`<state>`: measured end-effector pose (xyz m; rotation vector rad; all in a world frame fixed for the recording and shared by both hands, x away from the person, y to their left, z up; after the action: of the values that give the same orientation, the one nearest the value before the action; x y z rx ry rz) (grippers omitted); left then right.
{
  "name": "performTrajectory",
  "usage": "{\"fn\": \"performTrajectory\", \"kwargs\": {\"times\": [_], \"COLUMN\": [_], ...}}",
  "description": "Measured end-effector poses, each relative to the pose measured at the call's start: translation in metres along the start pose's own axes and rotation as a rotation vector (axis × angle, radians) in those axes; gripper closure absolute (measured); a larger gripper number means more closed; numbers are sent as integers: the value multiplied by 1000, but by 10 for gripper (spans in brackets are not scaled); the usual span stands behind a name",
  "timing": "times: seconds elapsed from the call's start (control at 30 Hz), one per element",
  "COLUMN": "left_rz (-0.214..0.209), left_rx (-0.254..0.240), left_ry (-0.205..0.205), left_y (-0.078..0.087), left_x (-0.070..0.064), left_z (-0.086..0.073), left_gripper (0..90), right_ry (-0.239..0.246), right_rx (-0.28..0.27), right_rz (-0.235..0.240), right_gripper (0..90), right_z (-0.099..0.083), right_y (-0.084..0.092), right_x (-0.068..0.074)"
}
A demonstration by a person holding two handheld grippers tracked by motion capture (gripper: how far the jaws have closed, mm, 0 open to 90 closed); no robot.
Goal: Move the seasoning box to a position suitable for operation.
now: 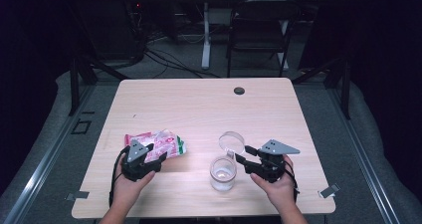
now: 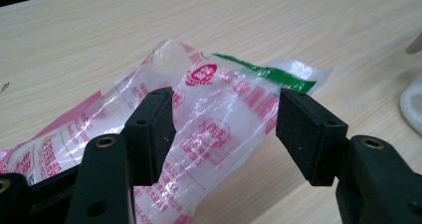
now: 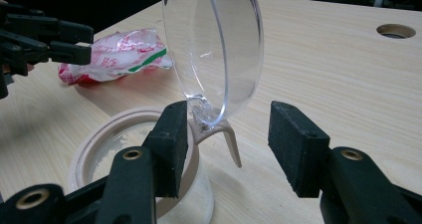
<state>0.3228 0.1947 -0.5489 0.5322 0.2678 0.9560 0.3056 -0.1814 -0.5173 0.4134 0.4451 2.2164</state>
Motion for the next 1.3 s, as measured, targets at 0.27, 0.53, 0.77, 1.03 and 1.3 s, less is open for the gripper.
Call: {"fn": "performTrajectory", "kwargs": {"times": [0.27, 0.53, 0.77, 1.03, 1.3], "left_rz": [4, 49, 102, 148, 167], "left_rx": [40, 63, 105, 131, 155], "left_ry": [-77, -186, -274, -306, -316], "left_y": [-9, -22, -36, -49, -55], "left_x": [-12, -22, -25, -23, -22], "left_z": [-5, -7, -7, -6, -4], "left_gripper": [404, 403, 406, 417, 538], "right_ry": [12, 18, 18, 22, 27], "right_rx": [9, 11, 12, 13, 6], "right_rz": [-7, -12, -18, -29, -47], "right_gripper": [493, 492, 491, 488, 488], "right_z": [-2, -4, -7, -12, -15], "right_y": [-1, -2, 2, 7, 14], "right_x": [0, 0, 1, 3, 4]}}
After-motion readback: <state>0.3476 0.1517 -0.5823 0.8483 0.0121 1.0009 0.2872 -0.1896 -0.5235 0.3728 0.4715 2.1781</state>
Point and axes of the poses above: each handheld gripper's, and its own axes: y roughly backward along the jaws, z roughly out of its top, x roughly to its left, the point moved 2 cm from there along -y, roughly forward along the jaws, and after that the axes turned 1 degree about -z, right-handed, at the moved point
